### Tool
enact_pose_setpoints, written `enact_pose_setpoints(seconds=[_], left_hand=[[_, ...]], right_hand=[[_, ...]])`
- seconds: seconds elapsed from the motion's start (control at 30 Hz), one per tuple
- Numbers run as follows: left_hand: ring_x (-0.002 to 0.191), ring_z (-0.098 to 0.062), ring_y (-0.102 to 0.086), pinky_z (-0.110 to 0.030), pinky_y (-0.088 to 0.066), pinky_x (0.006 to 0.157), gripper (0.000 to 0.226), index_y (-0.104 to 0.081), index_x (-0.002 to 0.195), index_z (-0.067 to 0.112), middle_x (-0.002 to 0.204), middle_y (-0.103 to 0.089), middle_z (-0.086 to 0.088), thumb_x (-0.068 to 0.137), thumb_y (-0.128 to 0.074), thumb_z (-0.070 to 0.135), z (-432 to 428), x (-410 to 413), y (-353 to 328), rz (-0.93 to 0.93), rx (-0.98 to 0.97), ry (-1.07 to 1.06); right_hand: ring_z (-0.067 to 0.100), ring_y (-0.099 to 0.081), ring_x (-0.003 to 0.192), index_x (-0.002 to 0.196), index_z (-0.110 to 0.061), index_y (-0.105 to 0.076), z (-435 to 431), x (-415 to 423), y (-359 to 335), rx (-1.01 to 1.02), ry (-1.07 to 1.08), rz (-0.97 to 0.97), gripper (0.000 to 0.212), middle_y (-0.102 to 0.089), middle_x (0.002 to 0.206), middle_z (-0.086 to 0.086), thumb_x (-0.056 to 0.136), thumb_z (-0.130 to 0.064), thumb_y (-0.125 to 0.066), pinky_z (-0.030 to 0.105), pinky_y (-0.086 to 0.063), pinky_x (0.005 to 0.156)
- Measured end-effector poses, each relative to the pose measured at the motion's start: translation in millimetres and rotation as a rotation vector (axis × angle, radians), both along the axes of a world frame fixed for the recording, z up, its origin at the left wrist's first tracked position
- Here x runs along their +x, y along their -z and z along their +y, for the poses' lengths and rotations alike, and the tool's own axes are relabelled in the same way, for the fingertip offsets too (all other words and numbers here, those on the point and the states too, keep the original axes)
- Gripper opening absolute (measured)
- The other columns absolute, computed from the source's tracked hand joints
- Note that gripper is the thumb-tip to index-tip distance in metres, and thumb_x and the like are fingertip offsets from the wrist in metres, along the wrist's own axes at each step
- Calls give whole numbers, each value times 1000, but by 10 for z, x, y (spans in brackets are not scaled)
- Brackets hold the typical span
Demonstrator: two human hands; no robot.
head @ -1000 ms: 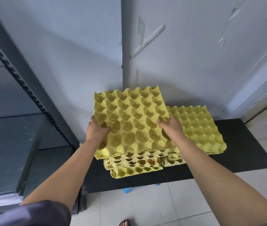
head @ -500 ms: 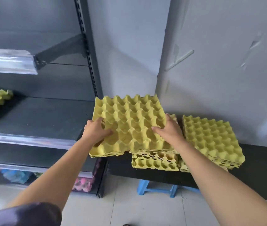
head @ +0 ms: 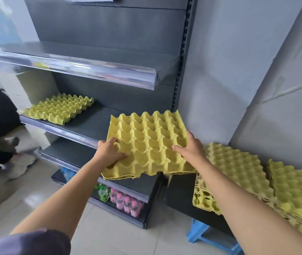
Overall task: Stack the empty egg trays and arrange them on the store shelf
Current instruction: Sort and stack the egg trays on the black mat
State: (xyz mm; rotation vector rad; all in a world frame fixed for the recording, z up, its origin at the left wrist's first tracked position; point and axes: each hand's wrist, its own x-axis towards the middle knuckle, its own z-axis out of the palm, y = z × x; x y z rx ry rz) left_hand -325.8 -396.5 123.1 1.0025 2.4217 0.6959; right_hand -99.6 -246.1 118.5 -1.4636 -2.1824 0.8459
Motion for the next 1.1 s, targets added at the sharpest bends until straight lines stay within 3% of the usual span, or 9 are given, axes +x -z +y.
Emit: enact_pose_setpoints(seconds=[0.13, 0.2, 0.27, 0.33, 0.5, 0.57, 0.7, 0.87, 1.1], left_hand=[[70, -14, -49, -21, -44, 54, 75, -39, 138, 18, 129, -38, -15, 75, -76, 35, -96, -698, 66, 12, 23, -22], [79, -18, -51, -26, -46, 64, 74, -40, 138, 18, 128, -42, -17, 75, -76, 35, -47, -1002, 102, 61, 7, 9], [103, -29, -51, -36, -47, 85, 75, -40, 138, 21, 129, -43, -18, 75, -76, 37, 27, -1295, 153, 96, -34, 36], [116, -36, -47, -40, -43, 95, 73, -40, 138, 26, 130, -43, -17, 75, -76, 39, 155, -1552, 203, 112, -64, 55], [121, -38, -42, -41, -44, 93, 71, -40, 139, 27, 133, -43, -16, 77, -74, 37, 645, -2050, 369, 140, -75, 146], [120, -37, -43, -41, -49, 87, 70, -39, 139, 27, 132, -44, -15, 78, -73, 34, 855, -2195, 475, 145, -64, 177], [116, -35, -47, -45, -50, 90, 69, -39, 139, 29, 131, -44, -12, 78, -72, 33, 1211, -2462, 727, 144, -72, 202], [120, -33, -44, -44, -45, 96, 68, -37, 140, 31, 133, -43, -12, 81, -69, 36, 1520, -2707, 1044, 180, -107, 237], [122, -32, -44, -45, -45, 96, 67, -36, 141, 33, 136, -40, -11, 82, -67, 33, 1679, -2909, 1243, 186, -89, 296]], right_hand=[[31, -36, 134, 152, -18, -10, -122, -758, 84, -28, 38, -7, 96, -35, 145, 15, 81, -43, -69, 40, -35, 105], [32, -40, 130, 151, -16, -15, -132, -1031, 128, -19, 86, -20, 94, -38, 142, 15, 80, -45, -69, 41, -38, 102], [33, -45, 125, 148, -15, -21, -142, -1264, 180, -9, 125, -34, 89, -43, 137, 14, 79, -47, -69, 41, -43, 98], [33, -47, 122, 147, -15, -25, -140, -1454, 243, 0, 161, -61, 87, -45, 134, 14, 79, -50, -67, 41, -45, 95], [33, -48, 120, 142, -15, -32, 76, -1792, 437, 21, 258, -127, 83, -52, 130, 12, 78, -57, -64, 41, -46, 90], [33, -47, 120, 142, -13, -31, 202, -1910, 536, 23, 281, -149, 82, -51, 131, 13, 79, -56, -63, 41, -44, 88], [34, -46, 121, 146, -13, -24, 412, -2182, 805, 12, 323, -186, 88, -48, 133, 14, 80, -60, -59, 46, -48, 86], [36, -46, 123, 147, -8, -23, 555, -2441, 1114, -4, 358, -202, 90, -48, 136, 18, 82, -59, -59, 43, -43, 95], [38, -45, 126, 148, -8, -22, 645, -2627, 1223, 31, 382, -232, 92, -48, 136, 19, 82, -61, -59, 47, -45, 97]])
